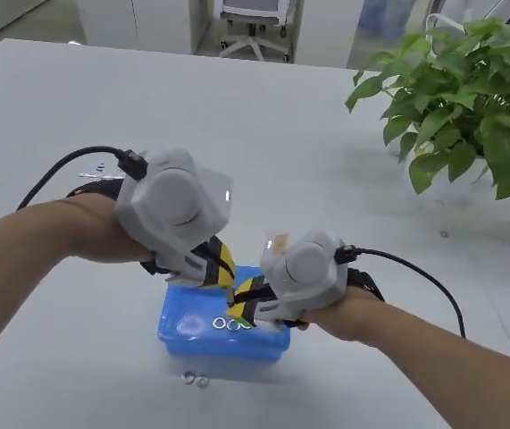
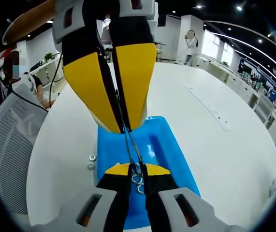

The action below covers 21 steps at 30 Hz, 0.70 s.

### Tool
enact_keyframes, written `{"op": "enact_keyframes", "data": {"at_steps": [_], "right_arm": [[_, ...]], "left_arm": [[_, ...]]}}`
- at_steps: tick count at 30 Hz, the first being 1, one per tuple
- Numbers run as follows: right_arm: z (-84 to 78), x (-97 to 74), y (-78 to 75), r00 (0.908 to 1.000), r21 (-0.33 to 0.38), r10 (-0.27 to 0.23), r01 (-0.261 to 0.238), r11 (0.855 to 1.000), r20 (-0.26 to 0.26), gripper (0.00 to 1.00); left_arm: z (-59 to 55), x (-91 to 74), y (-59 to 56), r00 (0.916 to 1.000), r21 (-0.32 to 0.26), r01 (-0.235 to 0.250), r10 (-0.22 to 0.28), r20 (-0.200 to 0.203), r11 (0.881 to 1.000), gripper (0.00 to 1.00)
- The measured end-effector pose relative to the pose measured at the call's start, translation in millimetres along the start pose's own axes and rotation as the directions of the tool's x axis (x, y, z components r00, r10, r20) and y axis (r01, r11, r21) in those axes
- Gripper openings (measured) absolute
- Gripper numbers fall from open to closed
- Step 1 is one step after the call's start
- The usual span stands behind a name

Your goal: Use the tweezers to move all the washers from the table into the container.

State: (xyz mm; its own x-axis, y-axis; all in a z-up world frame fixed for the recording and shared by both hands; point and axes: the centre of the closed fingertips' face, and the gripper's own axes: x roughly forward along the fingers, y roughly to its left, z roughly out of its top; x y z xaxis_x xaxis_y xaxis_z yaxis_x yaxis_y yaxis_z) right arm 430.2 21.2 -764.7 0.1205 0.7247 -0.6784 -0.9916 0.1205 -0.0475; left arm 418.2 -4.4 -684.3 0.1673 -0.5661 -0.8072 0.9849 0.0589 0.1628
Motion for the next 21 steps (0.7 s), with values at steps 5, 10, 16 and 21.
{"op": "enact_keyframes", "data": {"at_steps": [5, 10, 16, 21], "right_arm": [[-6.4, 2.7, -1.1, 1.0000, 0.005, 0.003, -0.003, 1.000, -0.008, 0.11], [-11.5, 5.0, -4.9, 0.9998, 0.004, -0.002, 0.002, 1.000, -0.018, 0.11], [-13.6, 6.3, -7.3, 0.9997, 0.005, -0.003, 0.003, 1.000, -0.023, 0.11], [-15.0, 6.5, -8.1, 0.9997, 0.009, -0.006, 0.006, 1.000, -0.024, 0.11]], "left_arm": [[-3.9, 6.6, 1.7, 1.0000, -0.003, 0.008, -0.008, 0.001, 1.000, 0.05], [-5.5, 10.8, 3.2, 0.9999, -0.002, 0.011, -0.011, -0.002, 1.000, 0.05], [-7.4, 13.9, 6.2, 0.9999, -0.006, 0.011, -0.011, 0.001, 1.000, 0.05], [-7.7, 14.2, 5.9, 0.9999, -0.005, 0.011, -0.011, 0.000, 1.000, 0.05]]}}
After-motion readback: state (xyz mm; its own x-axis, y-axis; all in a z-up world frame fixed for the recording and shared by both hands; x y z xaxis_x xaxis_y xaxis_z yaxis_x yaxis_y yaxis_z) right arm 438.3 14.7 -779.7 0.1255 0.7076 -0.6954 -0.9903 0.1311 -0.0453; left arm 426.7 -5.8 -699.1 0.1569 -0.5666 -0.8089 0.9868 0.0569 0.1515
